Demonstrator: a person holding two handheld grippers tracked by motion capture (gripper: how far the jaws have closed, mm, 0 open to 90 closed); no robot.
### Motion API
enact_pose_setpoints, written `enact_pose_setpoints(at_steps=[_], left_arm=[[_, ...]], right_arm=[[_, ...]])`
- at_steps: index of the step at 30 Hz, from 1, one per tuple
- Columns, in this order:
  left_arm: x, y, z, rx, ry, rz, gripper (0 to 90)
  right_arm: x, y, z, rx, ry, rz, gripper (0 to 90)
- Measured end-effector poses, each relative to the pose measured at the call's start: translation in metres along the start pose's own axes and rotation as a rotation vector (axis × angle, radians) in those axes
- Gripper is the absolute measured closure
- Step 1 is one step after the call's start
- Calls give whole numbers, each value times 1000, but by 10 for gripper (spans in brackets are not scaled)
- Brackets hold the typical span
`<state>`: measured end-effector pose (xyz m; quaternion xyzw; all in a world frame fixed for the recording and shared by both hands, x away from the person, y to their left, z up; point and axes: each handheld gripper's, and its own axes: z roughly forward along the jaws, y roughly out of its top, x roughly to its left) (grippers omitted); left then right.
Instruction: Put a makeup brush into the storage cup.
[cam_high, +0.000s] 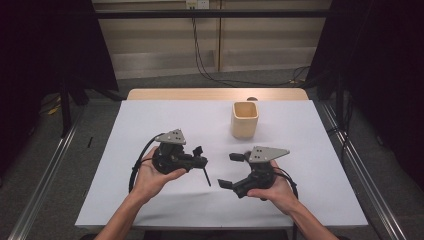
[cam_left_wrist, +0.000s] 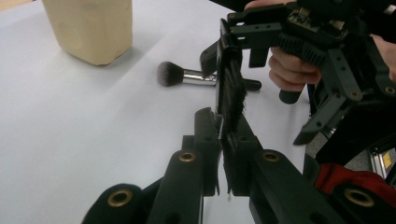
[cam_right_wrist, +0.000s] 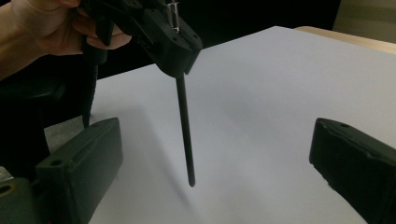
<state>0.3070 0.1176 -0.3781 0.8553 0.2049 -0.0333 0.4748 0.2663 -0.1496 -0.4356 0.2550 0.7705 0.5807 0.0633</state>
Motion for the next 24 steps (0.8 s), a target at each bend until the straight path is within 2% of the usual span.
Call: enact_pose_setpoints(at_steps=[4,7,9,12,18,22,24], left_arm=[[-2,4,4,5,-10,4,855],[-3,7,6,5,-10,10,855],[-4,8,8,1,-18,13,855],[-5,9,10,3,-22,16,855],[-6,11,14,-2,-25,16,855],[-7,10,14,-1,-22,18,855],[-7,10,14,-4,-24,18,855]], right_arm=[[1,2,8,13,13,1,45],[2,4,12,28,38,-12,154],[3,4,14,38,48,-16,181],[3,4,16,51,55,-20,274],[3,4,18,63,89,-36,513],[2,4,18,67,94,-41,692],[2,4,19,61,98,-38,722]])
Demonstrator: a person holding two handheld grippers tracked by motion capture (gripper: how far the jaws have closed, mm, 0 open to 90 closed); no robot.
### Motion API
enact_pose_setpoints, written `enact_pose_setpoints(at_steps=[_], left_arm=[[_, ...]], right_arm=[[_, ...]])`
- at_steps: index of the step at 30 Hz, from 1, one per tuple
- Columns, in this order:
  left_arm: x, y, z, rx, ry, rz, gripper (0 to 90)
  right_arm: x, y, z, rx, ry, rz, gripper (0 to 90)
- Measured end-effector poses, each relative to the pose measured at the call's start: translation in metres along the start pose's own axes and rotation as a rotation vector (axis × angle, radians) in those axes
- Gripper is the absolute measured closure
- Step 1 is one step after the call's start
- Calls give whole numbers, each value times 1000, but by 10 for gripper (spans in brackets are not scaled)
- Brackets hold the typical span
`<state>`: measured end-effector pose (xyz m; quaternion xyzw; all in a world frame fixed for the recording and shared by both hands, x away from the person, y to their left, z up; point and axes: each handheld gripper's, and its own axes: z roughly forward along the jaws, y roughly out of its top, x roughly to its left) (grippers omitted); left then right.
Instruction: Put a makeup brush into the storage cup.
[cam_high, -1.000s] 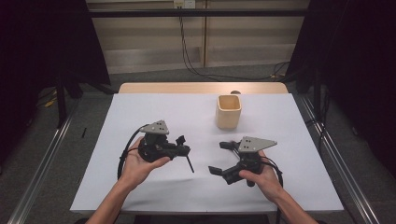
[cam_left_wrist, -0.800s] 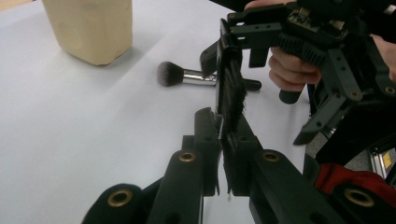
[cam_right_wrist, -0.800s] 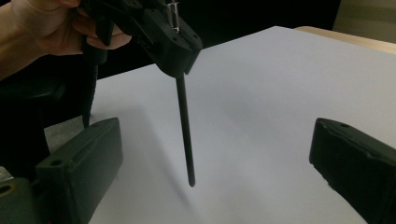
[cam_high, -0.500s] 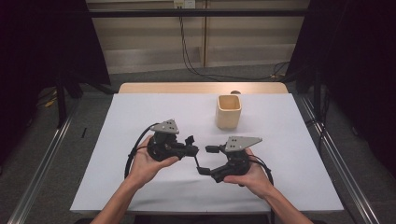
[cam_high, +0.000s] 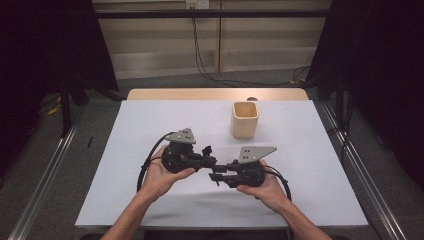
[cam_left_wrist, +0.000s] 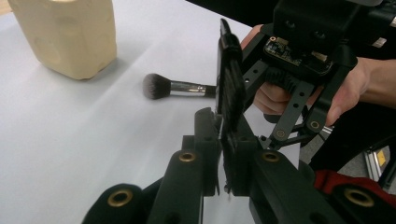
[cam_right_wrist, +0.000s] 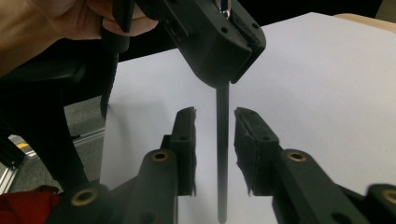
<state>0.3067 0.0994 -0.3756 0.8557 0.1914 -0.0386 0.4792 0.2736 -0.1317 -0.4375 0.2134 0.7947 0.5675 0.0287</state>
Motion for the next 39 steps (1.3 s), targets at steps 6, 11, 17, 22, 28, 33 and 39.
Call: enact_pose_setpoints(at_steps=[6,11,17,22,28,33,39], left_arm=[[1,-1,1,-2,-4,-7,855],[0,-1,2,-12,-8,-8,855],[-1,-2,2,-18,-3,-4,854],[1,-4,2,-36,-5,0,844],[3,-9,1,-66,25,-13,716],[3,-14,-2,-93,86,-11,595],[3,-19,-8,-122,110,-4,457]], right_arm=[[0,0,0,-5,0,-8,802],[-1,0,-2,-19,-7,2,850],[0,0,-2,-17,-12,-5,863],[0,1,-2,-18,-14,-4,865],[-1,1,-4,-17,-30,-1,865],[-3,1,-7,-21,-45,7,865],[-8,0,-12,-22,-71,17,865]])
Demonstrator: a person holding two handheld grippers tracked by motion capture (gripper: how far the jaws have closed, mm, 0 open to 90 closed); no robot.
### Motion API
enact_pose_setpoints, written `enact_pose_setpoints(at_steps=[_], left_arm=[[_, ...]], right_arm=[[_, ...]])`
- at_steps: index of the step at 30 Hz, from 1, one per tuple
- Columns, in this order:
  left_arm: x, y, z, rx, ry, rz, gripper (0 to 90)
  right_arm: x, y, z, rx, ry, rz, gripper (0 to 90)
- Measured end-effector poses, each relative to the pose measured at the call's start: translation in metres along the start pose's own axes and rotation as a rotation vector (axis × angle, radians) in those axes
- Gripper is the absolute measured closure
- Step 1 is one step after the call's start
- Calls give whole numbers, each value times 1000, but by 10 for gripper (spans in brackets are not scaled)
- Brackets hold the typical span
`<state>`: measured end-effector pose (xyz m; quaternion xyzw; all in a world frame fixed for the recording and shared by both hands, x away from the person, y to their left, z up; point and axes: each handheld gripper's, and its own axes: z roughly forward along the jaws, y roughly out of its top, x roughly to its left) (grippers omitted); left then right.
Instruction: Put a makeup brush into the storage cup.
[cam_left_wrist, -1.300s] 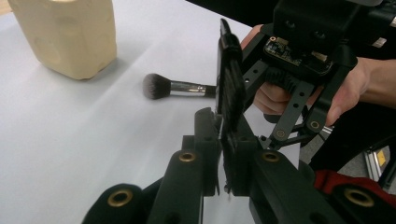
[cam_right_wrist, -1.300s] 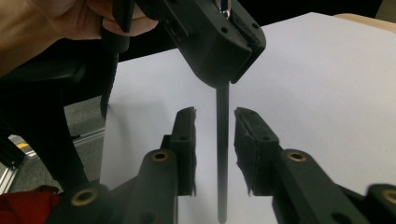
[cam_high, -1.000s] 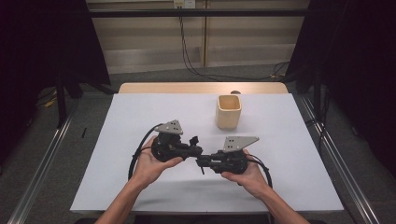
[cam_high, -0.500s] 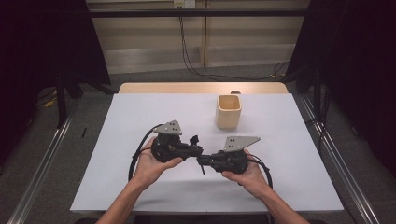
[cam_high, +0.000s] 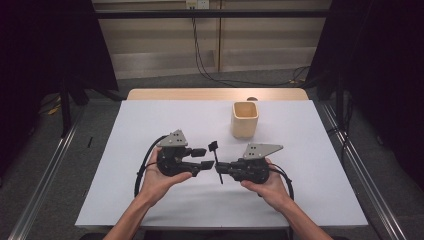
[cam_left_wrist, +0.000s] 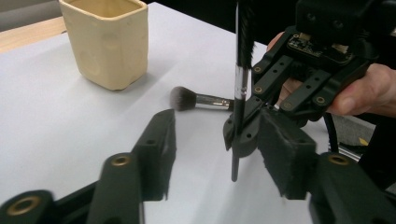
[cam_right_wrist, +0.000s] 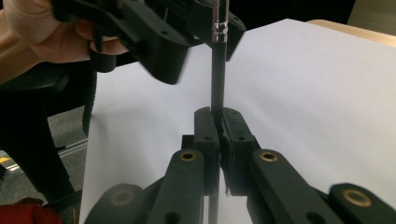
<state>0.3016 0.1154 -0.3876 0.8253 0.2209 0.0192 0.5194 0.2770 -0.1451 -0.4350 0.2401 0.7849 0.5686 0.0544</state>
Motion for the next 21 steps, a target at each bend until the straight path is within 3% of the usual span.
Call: enact_pose_setpoints(at_steps=[4,9,15,17,21], left_arm=[[2,-4,-3,-8,34,-14,317],[4,-12,-11,-32,80,-13,239],[7,-21,-21,-43,103,-25,172],[8,-23,-25,-56,138,-18,132],[11,-29,-35,-77,143,-32,100]], right_arm=[[-2,0,-4,-9,-16,2,865],[-6,1,-10,-16,-34,10,866],[-12,3,-18,-37,-59,19,866],[-14,4,-21,-39,-70,23,866],[-18,4,-25,-46,-89,25,866]])
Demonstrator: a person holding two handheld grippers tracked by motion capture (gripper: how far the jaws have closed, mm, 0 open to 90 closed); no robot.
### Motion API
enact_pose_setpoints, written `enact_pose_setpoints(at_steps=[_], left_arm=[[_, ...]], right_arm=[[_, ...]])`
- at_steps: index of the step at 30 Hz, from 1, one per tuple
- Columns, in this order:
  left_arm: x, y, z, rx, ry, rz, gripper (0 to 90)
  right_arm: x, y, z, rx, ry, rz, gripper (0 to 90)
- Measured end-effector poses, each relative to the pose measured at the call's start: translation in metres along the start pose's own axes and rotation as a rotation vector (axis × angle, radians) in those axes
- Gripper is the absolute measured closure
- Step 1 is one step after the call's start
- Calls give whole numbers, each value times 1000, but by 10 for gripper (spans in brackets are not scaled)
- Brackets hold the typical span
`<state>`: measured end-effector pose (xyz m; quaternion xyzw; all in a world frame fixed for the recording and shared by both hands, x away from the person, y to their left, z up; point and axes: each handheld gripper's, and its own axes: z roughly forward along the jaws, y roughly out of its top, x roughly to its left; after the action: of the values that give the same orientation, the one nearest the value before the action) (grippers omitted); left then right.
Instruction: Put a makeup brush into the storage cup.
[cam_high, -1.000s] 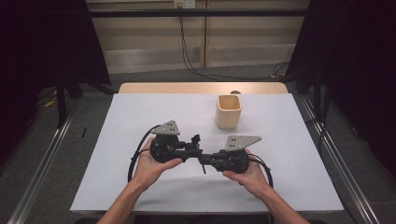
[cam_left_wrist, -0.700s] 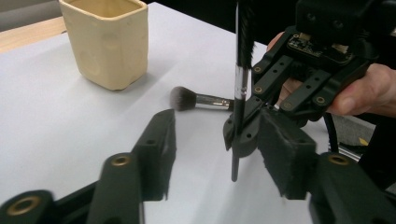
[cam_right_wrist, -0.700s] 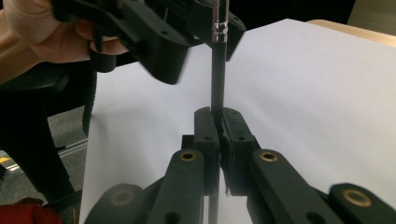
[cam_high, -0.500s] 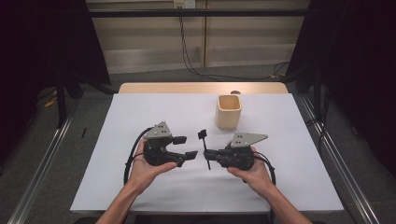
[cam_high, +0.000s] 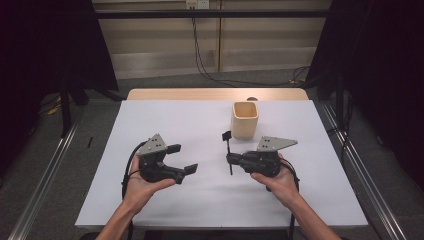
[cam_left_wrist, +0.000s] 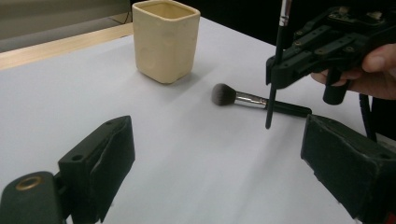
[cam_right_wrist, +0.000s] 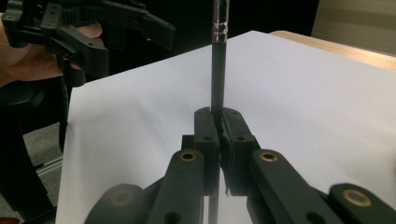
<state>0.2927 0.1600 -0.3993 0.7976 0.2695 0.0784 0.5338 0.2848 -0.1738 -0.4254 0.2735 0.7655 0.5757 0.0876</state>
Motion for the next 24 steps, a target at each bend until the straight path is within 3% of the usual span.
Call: enact_pose_setpoints(at_steps=[7,15,17,20,22,24], left_arm=[[8,-12,-13,-39,51,-3,45],[9,-23,-25,-50,72,60,44],[9,-28,-26,-63,109,50,44],[13,-35,-29,-92,114,-3,44],[14,-40,-33,-92,151,20,55],[15,-46,-38,-113,148,-20,48]], right_arm=[[-7,7,-8,-30,-26,4,865],[-18,13,-17,-54,-66,14,865],[-21,15,-19,-61,-70,14,865],[-26,18,-20,-64,-86,16,865],[-29,20,-21,-66,-94,16,865],[-31,22,-22,-71,-100,19,865]])
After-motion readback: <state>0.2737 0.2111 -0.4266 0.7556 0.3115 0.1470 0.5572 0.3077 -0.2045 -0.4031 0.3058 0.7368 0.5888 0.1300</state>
